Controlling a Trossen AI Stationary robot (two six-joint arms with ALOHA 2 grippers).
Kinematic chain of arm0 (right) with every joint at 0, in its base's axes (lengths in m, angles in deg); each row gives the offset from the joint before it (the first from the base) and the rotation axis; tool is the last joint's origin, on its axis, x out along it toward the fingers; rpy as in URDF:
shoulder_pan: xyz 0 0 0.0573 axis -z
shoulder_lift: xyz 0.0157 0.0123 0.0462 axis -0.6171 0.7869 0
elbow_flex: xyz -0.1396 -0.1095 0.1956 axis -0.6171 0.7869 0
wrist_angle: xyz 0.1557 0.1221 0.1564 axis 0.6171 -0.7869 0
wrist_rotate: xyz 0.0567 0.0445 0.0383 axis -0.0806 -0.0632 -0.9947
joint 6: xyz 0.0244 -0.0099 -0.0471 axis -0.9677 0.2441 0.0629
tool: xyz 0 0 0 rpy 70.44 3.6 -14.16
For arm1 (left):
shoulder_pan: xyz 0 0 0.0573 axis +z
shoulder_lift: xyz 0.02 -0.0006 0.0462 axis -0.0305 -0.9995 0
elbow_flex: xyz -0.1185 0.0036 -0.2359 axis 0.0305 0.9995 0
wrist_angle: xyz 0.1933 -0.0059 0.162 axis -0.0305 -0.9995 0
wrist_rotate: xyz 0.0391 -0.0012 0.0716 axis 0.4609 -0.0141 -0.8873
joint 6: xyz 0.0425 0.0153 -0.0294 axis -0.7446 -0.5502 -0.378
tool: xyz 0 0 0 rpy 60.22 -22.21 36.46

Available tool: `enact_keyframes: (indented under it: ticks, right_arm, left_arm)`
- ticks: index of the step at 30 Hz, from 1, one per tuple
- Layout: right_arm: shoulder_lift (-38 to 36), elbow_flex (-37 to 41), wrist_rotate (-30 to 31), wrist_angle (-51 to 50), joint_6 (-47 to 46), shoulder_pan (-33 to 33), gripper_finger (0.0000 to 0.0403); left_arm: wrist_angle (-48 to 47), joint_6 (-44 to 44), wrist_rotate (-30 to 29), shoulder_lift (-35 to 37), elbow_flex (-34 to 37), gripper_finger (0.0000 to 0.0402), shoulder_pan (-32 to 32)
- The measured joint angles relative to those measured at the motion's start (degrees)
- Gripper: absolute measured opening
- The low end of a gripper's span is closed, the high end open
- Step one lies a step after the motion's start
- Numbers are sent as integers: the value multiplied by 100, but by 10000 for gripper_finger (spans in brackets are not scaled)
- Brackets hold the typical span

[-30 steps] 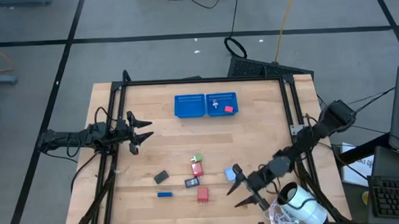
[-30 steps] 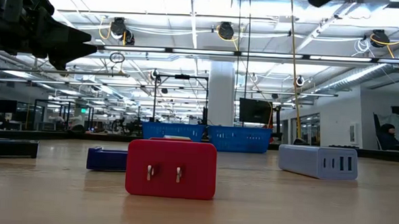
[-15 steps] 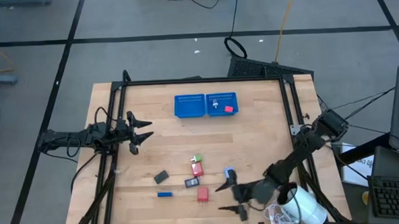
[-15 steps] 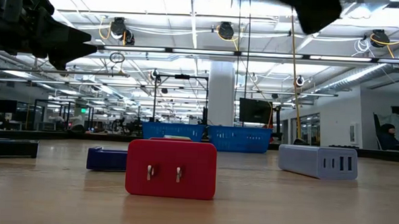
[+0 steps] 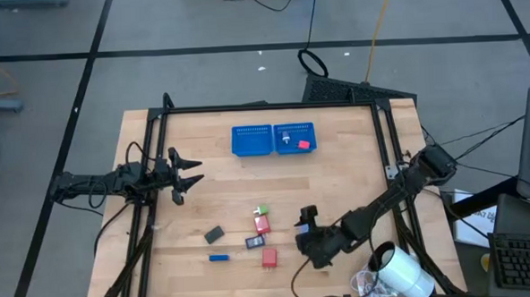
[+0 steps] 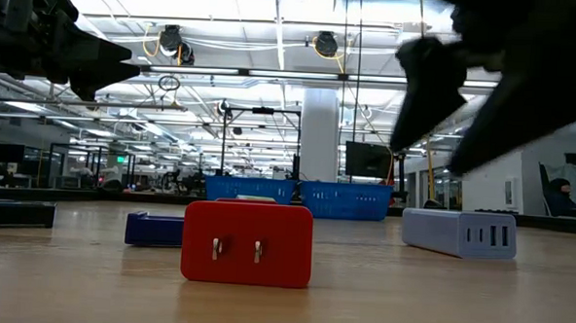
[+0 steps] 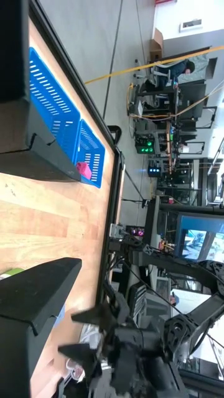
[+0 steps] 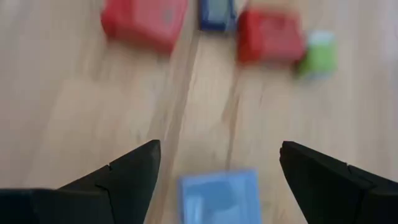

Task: Pick & Place Office items
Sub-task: Put the light blue charger adapter into the right blue bin

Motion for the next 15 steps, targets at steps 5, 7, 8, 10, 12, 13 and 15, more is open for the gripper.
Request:
enact_keyframes:
  ticks: [5, 7, 8, 10, 12, 13, 15]
  right_arm:
    - [2, 2, -687, -386, -35, 342, 320]
    - [2, 2, -882, -381, -12, 435, 320]
    - [2, 2, -999, -389, 14, 484, 320]
    - [0, 27, -1159, -398, 75, 558, 320]
    - [-3, 133, -1281, -346, 138, 635, 317]
    - [-2, 202, -1298, -324, 141, 667, 316]
    - [-2, 377, -1316, -270, 112, 713, 312]
  left_arm:
    - [0, 0, -2, 0, -2, 214, 0]
    - [0, 0, -2, 2, 0, 214, 0]
    - [2, 0, -2, 1, 0, 214, 0]
    - [0, 1, -2, 0, -1, 214, 0]
    - [0, 0, -1, 1, 0, 214, 0]
    - [0, 0, -1, 2, 0, 214, 0]
    - [0, 0, -2, 0, 0, 214, 0]
